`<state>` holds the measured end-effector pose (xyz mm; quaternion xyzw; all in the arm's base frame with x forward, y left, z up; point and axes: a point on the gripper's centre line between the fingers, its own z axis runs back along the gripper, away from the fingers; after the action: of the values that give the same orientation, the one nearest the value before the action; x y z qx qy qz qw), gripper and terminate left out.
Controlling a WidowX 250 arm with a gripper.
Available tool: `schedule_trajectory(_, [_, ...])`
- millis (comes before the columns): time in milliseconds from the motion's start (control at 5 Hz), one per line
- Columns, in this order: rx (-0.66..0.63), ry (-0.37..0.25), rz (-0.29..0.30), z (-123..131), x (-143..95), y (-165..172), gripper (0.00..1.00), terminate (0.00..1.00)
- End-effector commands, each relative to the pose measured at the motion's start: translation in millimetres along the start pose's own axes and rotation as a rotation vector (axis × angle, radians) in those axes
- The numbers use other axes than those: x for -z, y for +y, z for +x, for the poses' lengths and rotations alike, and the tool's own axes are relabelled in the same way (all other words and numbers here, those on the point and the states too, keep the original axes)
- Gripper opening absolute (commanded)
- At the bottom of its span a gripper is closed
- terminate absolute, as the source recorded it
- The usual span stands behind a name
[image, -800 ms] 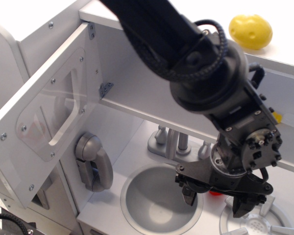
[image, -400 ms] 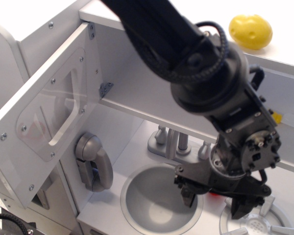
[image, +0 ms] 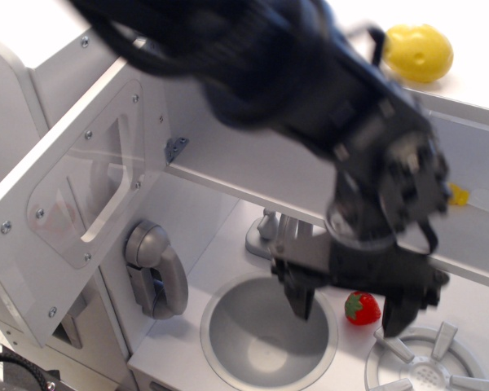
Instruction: Close microwave
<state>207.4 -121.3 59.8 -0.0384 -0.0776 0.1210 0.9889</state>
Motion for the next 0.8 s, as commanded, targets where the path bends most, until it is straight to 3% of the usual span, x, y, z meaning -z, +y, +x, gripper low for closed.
schedule_trajectory(0, [-0.010, -0.041, -0.066, 15.8, -80.9, 37.8, 1.00, 0.00])
schedule_trajectory(400, [0.019, -0.109, -0.180, 13.7, -129.4, 106.1, 1.00, 0.00])
schedule_trajectory(600, [0.019, -0.087, -0.158, 12.5, -133.0, 124.9, 1.00, 0.00])
